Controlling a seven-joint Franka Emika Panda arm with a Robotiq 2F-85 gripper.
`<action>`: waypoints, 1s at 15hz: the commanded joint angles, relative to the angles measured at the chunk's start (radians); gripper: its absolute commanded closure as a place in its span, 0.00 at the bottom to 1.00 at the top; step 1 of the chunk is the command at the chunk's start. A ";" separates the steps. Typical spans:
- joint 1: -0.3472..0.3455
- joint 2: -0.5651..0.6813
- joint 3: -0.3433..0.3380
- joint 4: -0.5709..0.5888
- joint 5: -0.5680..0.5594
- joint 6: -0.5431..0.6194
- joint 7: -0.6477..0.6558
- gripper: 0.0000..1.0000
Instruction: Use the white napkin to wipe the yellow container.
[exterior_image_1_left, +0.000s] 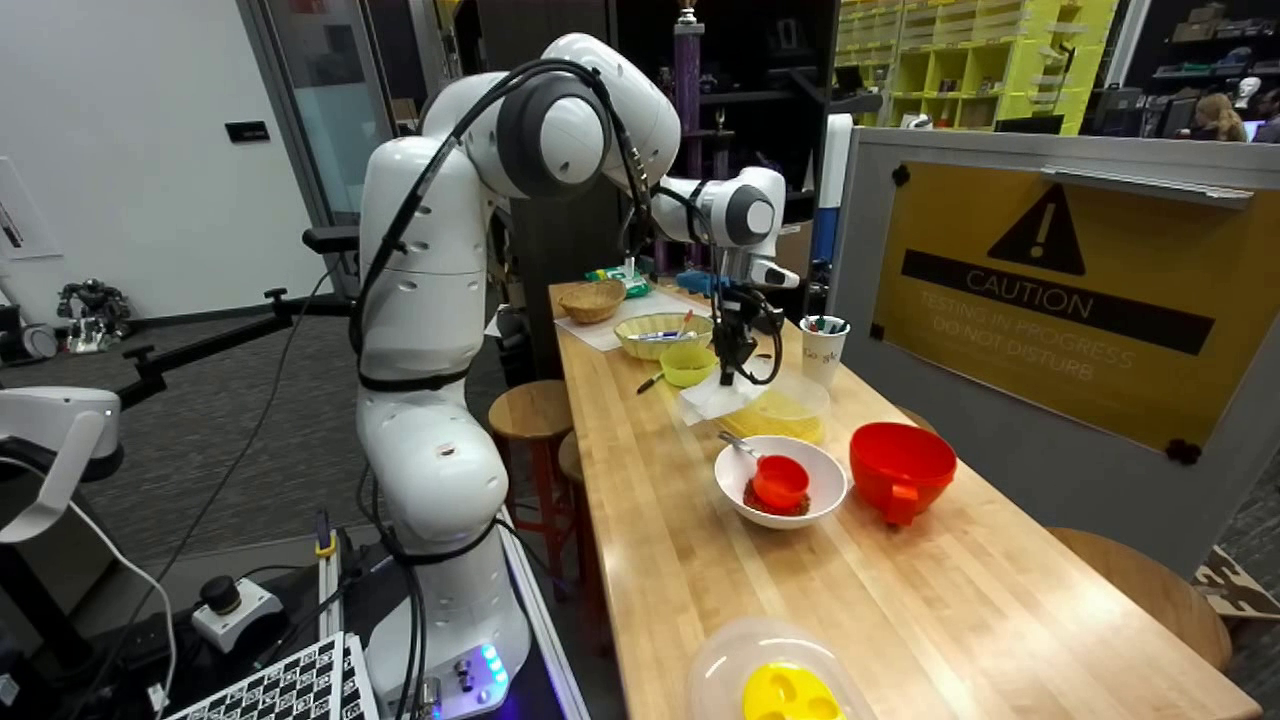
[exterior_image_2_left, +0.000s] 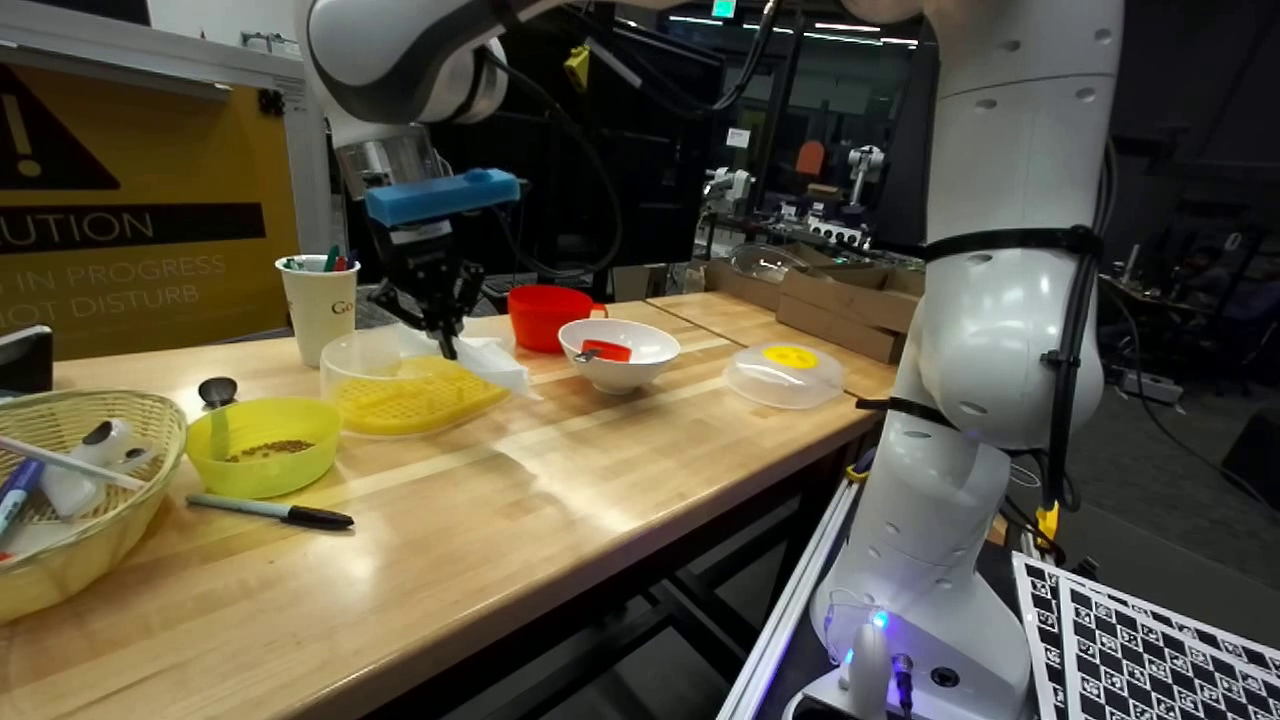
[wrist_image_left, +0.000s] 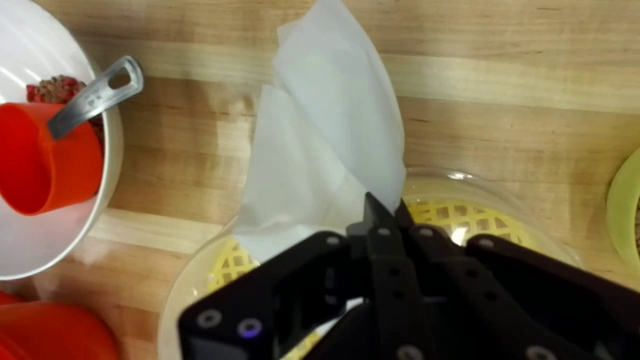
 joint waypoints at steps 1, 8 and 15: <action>0.011 0.032 -0.026 0.043 0.061 -0.049 -0.022 1.00; 0.020 0.047 -0.035 0.082 0.102 -0.058 -0.046 1.00; 0.041 0.045 -0.026 0.105 0.124 -0.061 -0.067 1.00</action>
